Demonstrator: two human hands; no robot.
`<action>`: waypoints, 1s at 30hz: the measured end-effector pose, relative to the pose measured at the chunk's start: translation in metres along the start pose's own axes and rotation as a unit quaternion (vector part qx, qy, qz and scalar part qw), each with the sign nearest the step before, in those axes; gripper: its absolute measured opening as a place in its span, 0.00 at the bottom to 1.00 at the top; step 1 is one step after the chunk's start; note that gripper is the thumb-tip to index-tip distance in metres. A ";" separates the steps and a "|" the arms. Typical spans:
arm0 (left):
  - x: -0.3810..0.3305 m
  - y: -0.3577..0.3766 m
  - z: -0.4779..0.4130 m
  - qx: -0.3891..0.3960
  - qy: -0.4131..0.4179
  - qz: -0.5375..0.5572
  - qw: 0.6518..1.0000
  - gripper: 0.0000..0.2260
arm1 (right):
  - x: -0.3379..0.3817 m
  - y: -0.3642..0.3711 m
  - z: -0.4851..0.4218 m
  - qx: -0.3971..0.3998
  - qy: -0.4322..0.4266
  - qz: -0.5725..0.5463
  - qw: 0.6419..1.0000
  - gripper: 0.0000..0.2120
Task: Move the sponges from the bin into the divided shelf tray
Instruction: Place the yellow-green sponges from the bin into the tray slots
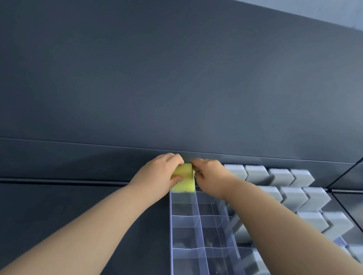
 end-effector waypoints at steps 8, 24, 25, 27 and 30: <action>0.005 0.001 -0.002 -0.002 0.024 -0.022 0.999 0.12 | -0.002 -0.001 -0.002 0.044 0.022 0.031 0.998 0.18; 0.012 0.030 0.002 -0.080 0.114 -0.063 0.988 0.11 | 0.006 0.004 0.001 0.063 0.028 0.087 0.994 0.27; 0.013 0.031 0.003 -0.078 0.109 -0.070 0.988 0.12 | 0.006 0.005 0.001 0.062 0.029 0.087 0.994 0.27; 0.017 0.035 0.006 -0.067 0.100 -0.087 0.989 0.15 | 0.007 0.005 0.001 0.059 0.031 0.084 0.994 0.28; 0.022 0.043 0.010 -0.077 0.108 -0.092 0.987 0.15 | 0.010 0.007 0.002 0.063 0.027 0.094 0.993 0.28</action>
Point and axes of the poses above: each hand's wrist, its own z-axis away from the middle knuckle, its own y-axis out of the palm, x = y × z, the point moved 1 cm from there along -z, towards the middle knuckle, and after that the axes turned 6 degrees about x, right-handed, at the moved point
